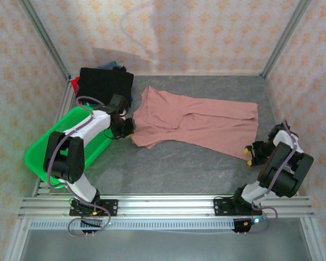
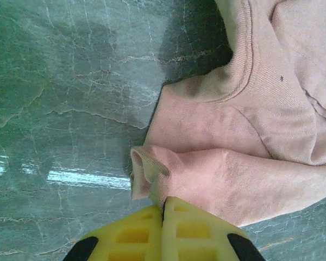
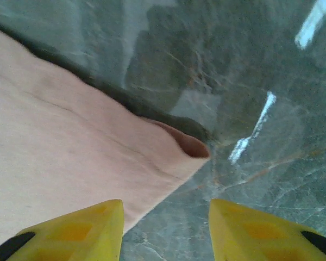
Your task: Fold and stack the t-shirts
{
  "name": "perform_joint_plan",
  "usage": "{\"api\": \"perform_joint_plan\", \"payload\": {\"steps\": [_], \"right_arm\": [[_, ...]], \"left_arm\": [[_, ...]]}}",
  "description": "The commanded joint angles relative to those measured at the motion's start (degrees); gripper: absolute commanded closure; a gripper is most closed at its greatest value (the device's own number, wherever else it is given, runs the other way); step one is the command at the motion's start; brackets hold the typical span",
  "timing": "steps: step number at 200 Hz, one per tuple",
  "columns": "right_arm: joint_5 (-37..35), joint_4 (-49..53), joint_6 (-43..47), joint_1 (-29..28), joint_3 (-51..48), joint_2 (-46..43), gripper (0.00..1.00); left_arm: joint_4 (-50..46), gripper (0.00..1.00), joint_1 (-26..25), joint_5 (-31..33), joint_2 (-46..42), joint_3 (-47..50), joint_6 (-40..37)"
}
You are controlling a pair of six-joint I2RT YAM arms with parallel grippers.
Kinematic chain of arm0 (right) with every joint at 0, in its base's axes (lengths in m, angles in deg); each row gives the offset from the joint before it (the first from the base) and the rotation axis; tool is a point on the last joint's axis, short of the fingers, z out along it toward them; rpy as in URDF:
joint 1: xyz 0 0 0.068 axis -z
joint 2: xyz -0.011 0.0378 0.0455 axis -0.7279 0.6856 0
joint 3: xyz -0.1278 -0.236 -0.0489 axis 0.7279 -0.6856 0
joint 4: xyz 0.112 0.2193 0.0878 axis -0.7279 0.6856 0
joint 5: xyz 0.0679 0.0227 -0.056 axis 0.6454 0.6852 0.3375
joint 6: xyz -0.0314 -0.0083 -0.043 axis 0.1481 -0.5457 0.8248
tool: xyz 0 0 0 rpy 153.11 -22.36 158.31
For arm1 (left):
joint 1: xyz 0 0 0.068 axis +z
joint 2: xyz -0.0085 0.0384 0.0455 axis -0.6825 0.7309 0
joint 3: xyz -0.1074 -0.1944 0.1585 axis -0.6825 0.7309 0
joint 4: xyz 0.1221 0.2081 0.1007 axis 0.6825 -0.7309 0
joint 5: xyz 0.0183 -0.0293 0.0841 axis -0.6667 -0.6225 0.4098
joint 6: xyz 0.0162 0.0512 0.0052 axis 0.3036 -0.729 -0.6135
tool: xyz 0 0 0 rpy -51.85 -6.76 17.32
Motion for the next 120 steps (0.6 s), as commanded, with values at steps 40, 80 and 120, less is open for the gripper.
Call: {"api": "perform_joint_plan", "payload": {"steps": [40,80,120], "right_arm": [[-2.89,-3.89,-0.87,0.41,-1.67,2.75,0.56],[-4.85,-6.88,-1.87,0.56,0.07,5.80,0.62],[-5.04,-11.26,-4.52,0.59,3.50,11.23,0.81]], "left_arm": [[0.12,1.00,0.11,-0.24,-1.00,-0.42,-0.13],[-0.30,1.00,0.10,0.18,-1.27,-0.60,-0.34],[-1.08,1.00,0.12,0.18,-1.63,-1.04,-0.63]]}}
